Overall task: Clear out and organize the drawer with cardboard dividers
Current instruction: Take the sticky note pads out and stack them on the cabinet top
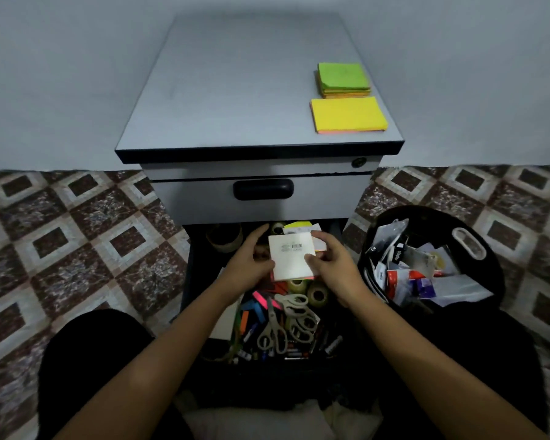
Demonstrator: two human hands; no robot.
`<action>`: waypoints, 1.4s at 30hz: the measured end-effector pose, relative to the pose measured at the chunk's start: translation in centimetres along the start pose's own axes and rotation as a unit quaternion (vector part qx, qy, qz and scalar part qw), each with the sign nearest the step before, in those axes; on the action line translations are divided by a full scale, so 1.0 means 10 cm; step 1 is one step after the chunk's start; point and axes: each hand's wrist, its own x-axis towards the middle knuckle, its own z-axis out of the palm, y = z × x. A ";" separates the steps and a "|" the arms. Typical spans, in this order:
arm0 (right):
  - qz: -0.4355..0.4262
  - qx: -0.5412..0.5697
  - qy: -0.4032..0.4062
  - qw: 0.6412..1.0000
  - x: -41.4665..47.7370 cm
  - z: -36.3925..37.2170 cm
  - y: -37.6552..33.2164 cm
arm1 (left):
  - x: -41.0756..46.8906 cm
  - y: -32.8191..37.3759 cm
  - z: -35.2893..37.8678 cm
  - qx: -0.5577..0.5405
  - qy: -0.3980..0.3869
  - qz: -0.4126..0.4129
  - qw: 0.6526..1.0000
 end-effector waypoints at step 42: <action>-0.128 -0.238 0.173 0.947 1.61 -1.06 -2.31 | 1.63 2.72 0.12 -0.045 0.080 -0.029 0.995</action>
